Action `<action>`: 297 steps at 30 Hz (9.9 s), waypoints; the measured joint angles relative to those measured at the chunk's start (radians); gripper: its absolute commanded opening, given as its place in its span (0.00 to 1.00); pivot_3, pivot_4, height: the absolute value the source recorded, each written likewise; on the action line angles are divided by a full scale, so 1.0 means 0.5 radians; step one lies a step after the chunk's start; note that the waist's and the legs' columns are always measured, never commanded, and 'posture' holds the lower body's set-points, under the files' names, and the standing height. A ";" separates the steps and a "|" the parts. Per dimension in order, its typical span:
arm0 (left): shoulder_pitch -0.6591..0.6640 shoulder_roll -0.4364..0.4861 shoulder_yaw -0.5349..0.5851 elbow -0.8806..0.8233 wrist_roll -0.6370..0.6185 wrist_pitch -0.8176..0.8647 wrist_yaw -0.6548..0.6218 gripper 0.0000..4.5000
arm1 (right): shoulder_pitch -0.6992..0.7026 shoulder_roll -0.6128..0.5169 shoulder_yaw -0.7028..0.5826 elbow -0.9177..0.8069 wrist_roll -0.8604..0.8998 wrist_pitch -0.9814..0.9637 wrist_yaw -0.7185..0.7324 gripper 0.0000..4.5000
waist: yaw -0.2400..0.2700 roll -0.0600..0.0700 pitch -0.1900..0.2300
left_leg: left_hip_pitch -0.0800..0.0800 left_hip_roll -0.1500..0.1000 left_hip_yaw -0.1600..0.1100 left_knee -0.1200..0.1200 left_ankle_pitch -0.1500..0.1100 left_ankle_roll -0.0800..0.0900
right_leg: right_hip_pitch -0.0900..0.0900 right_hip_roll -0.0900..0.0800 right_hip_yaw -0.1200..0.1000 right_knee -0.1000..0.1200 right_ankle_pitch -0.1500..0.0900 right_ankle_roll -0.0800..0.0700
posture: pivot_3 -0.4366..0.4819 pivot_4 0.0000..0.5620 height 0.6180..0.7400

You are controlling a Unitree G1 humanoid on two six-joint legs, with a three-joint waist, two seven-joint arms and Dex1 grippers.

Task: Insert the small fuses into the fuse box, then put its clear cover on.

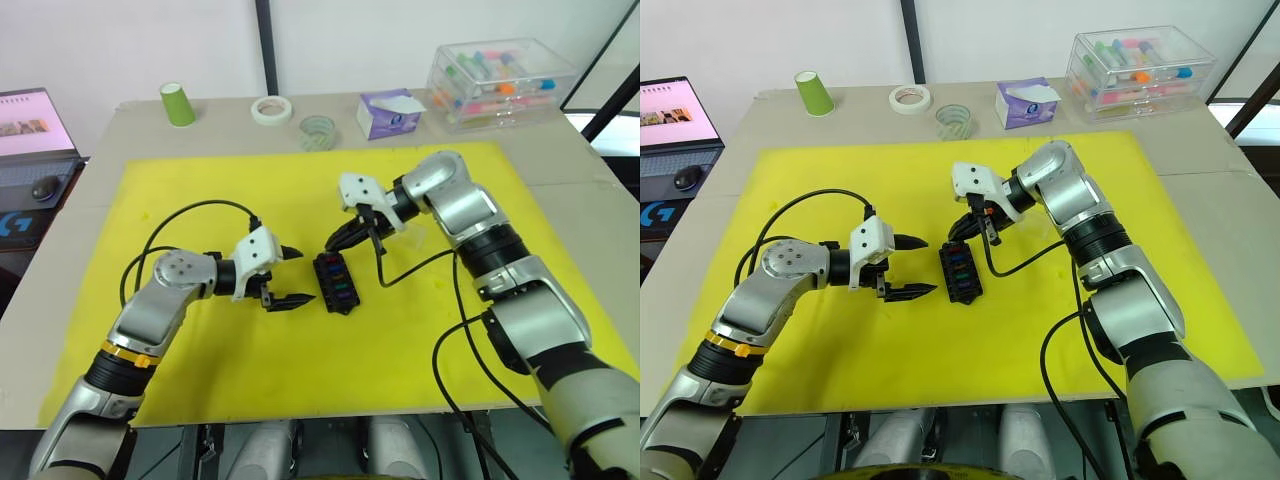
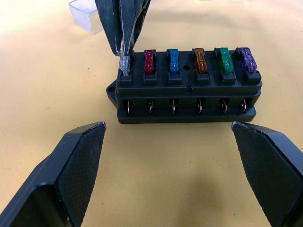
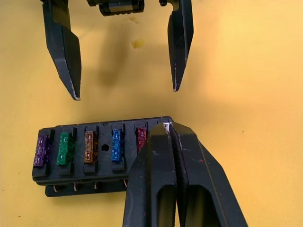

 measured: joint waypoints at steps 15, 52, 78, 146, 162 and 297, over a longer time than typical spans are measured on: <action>0.000 0.013 0.000 -0.001 0.000 0.000 0.000 1.00 | 0.003 0.005 0.023 0.129 -0.043 -0.134 -0.052 0.01 | 0.002 0.000 0.000 | 0.000 0.000 0.000 0.000 0.000 0.000 | 0.001 0.000 0.000 0.000 0.000 0.000 | 0.48 0.27 1.00; 0.647 0.536 0.982 -0.834 -0.612 0.756 0.129 1.00 | 0.657 -0.831 -0.516 -1.013 0.223 0.629 -0.244 0.36 | 0.019 0.000 0.000 | -0.001 0.001 0.001 -0.003 0.000 0.000 | 0.000 -0.001 0.001 -0.005 0.000 0.000 | 0.48 0.27 1.00; 1.238 0.266 1.176 -1.314 -0.733 0.731 0.674 1.00 | 1.634 -0.987 -1.239 -1.456 0.617 0.748 -0.941 1.00 | 0.066 0.001 0.000 | 0.007 0.005 0.012 -0.002 -0.003 0.004 | 0.012 0.000 0.009 -0.011 0.002 0.003 | 0.48 0.27 1.00; 0.738 -0.736 -0.405 -1.005 -0.060 0.922 1.711 1.00 | 0.137 -0.533 -0.230 -0.953 0.252 1.320 -0.741 0.42 | 0.073 0.000 0.000 | 0.003 0.003 0.013 -0.001 -0.003 0.004 | 0.009 0.001 0.012 -0.018 0.006 0.008 | 0.48 0.27 1.00; 0.669 -1.230 -0.701 -0.614 0.389 0.765 2.196 1.00 | 0.131 -0.619 -0.236 -1.154 0.369 1.456 -0.806 0.42 | 0.145 0.000 -0.001 | 0.004 -0.002 0.014 0.003 -0.002 0.006 | 0.014 0.000 0.013 -0.021 0.012 0.013 | 0.48 0.27 1.00; -0.023 -0.289 -0.260 0.474 0.132 -0.589 -0.228 0.62 | 0.559 -0.799 0.377 -2.104 0.618 1.669 -0.952 0.42 | 0.124 -0.002 -0.004 | 0.004 0.000 0.017 0.004 -0.003 0.008 | 0.012 0.001 0.015 -0.023 0.015 0.016 | 0.48 0.27 1.00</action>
